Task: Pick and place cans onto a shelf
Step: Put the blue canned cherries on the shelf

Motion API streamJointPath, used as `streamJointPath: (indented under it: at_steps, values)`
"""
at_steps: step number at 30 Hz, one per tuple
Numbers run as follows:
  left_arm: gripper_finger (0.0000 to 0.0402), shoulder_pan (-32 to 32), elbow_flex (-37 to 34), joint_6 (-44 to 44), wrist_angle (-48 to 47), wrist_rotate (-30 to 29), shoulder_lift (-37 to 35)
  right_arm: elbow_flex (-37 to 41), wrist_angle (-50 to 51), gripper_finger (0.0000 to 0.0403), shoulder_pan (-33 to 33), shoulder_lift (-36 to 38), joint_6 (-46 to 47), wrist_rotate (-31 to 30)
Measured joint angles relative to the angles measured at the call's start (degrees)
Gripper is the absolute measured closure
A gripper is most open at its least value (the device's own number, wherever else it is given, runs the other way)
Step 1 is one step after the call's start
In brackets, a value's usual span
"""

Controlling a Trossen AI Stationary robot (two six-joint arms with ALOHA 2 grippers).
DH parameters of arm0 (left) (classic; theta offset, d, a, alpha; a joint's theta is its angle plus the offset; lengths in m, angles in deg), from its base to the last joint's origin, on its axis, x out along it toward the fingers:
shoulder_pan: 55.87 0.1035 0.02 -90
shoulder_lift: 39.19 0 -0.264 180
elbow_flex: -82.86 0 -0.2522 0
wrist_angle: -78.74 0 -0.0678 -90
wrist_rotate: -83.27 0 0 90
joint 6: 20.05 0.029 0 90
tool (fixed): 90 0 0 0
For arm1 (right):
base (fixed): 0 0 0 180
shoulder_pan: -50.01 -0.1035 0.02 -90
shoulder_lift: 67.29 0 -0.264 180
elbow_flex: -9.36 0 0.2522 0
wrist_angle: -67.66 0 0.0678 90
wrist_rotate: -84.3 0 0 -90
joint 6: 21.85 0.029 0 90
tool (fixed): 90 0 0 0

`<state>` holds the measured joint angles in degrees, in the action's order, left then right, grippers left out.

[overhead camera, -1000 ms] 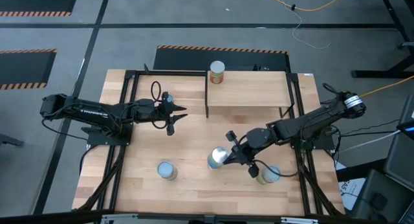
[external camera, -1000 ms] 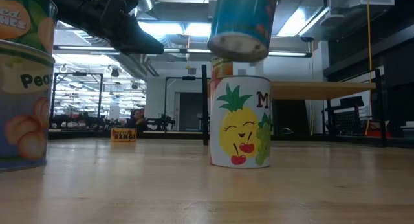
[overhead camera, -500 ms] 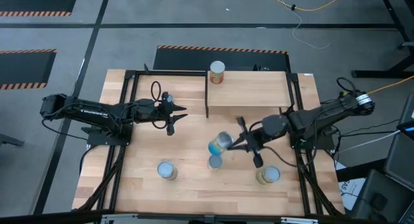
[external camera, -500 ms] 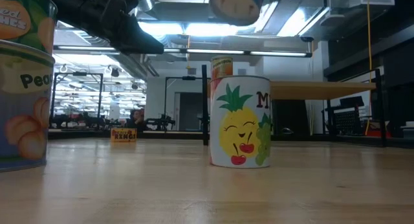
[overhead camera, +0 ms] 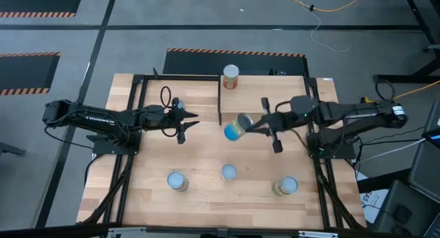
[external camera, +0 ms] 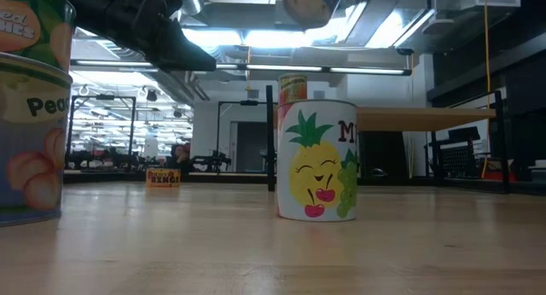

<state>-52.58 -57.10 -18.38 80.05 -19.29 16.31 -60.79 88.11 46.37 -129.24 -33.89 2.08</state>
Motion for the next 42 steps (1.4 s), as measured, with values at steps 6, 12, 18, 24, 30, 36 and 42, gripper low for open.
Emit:
streamJointPath:
  at_steps: [6,12,18,24,30,36,42]
  values:
    - [0.0288,0.0,0.0,0.0,0.0,0.0,0.0,-9.8,15.9,0.0398,5.6,-0.9,-0.1,0.9]
    - [0.0288,0.0,0.0,0.0,0.0,0.0,0.0,-21.6,28.6,0.0398,11.9,-3.5,-0.4,0.9]
    - [0.0288,0.0,0.0,0.0,0.0,0.0,0.0,-27.6,35.7,0.0398,18.5,-5.0,-2.7,0.9]
    - [0.0288,0.0,0.0,0.0,0.0,0.0,0.0,-27.7,37.1,0.0398,25.6,-5.3,-3.6,2.7]
    - [0.0288,0.0,0.0,0.0,0.0,0.0,0.0,-27.8,38.3,0.0398,32.0,-7.5,-4.3,6.1]
    - [0.0288,0.0,0.0,0.0,0.0,0.0,0.0,-27.8,37.3,0.0398,36.2,-12.6,-9.7,11.3]
    - [0.0288,0.0,0.0,0.0,0.0,0.0,0.0,-27.8,36.7,0.0398,39.2,-18.4,-11.0,11.4]
